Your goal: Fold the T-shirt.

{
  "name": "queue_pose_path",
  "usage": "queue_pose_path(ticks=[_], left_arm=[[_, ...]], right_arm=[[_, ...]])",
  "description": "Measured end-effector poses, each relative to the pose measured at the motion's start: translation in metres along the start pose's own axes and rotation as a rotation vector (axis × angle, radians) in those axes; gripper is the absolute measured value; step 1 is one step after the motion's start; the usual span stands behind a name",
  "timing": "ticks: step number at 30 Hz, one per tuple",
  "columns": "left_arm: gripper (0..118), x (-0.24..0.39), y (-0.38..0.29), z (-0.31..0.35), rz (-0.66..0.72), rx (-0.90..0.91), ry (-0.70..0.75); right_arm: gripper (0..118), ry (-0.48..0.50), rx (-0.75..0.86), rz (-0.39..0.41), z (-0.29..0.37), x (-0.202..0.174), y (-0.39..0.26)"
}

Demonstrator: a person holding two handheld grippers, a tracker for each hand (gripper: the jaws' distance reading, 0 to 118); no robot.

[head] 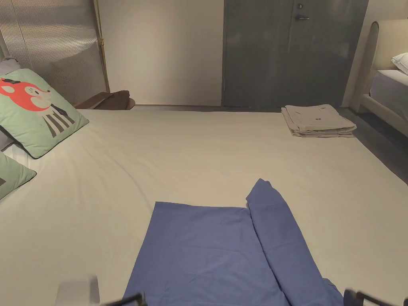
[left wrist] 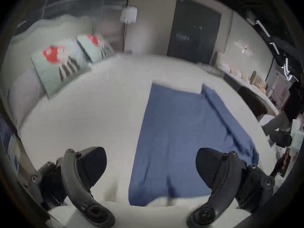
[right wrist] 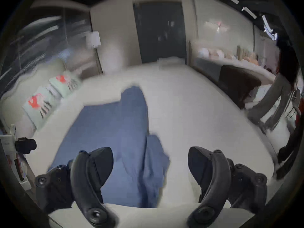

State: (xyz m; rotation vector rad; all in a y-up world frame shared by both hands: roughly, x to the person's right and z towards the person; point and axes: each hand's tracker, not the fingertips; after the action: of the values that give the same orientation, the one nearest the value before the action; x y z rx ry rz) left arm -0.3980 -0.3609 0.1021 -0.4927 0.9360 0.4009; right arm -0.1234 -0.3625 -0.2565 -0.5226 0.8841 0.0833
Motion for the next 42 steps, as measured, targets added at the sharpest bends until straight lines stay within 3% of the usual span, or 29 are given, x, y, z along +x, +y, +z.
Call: queue_pose_path(ticks=[4, 5, 6, 7, 8, 9, 10, 11, 14, 19, 22, 31, 32, 33, 34, 35, 36, 42], left_arm=[[108, 0.024, 0.049, 0.029, -0.049, 0.314, 0.026], [102, 0.029, 0.059, 0.035, -0.053, 0.388, 0.012], [91, 0.033, 0.065, 0.042, -0.058, 0.443, 0.014], [72, 0.038, 0.071, 0.048, -0.057, 0.5, 0.017], [43, 0.043, 0.077, 0.052, -0.058, 0.549, 0.016], [20, 0.046, 0.081, 0.054, -0.061, 0.574, 0.017], [5, 0.05, 0.086, 0.054, -0.058, 0.582, 0.022], [1, 0.053, 0.089, 0.053, -0.06, 0.582, 0.015], [1, 0.058, 0.097, 0.046, -0.065, 0.557, -0.02], [1, 0.063, 0.107, 0.025, -0.086, 0.507, -0.047], [1, 0.061, 0.128, -0.011, -0.091, 0.39, -0.07], [1, 0.042, 0.189, -0.212, -0.066, -0.08, -0.082], [6, 0.039, 0.191, -0.232, -0.04, -0.114, -0.079], [22, 0.039, 0.191, -0.25, -0.033, -0.166, -0.073], [51, 0.036, 0.192, -0.271, -0.009, -0.206, -0.069], [88, 0.033, 0.191, -0.29, 0.008, -0.236, -0.063], [102, 0.031, 0.189, -0.309, 0.018, -0.27, -0.056], [102, 0.032, 0.166, -0.383, -0.008, -0.382, 0.018]], right_arm=[[94, -0.035, 0.301, 0.032, 0.019, -0.021, 0.049], [87, -0.043, 0.363, 0.039, 0.022, -0.026, 0.057], [76, -0.032, 0.398, 0.04, 0.025, -0.03, 0.062], [58, -0.015, 0.433, 0.041, 0.027, -0.036, 0.068], [28, -0.007, 0.462, 0.05, 0.028, -0.041, 0.072], [7, -0.027, 0.473, 0.056, 0.028, -0.046, 0.075], [1, -0.052, 0.492, 0.06, 0.027, -0.052, 0.078], [0, -0.066, 0.506, 0.056, 0.028, -0.057, 0.08], [0, -0.033, 0.498, 0.068, 0.027, -0.066, 0.086], [0, -0.02, 0.473, 0.084, 0.014, -0.072, 0.091], [0, -0.018, 0.439, 0.091, -0.001, -0.073, 0.092], [0, -0.032, 0.303, 0.1, -0.077, -0.062, 0.089], [0, -0.036, 0.288, 0.104, -0.085, -0.06, 0.088], [0, -0.041, 0.275, 0.107, -0.094, -0.058, 0.087], [0, -0.045, 0.26, 0.107, -0.103, -0.056, 0.086], [0, -0.049, 0.248, 0.104, -0.111, -0.055, 0.085], [0, -0.05, 0.235, 0.102, -0.122, -0.044, 0.079], [0, -0.072, 0.168, 0.096, -0.161, -0.036, 0.07]])
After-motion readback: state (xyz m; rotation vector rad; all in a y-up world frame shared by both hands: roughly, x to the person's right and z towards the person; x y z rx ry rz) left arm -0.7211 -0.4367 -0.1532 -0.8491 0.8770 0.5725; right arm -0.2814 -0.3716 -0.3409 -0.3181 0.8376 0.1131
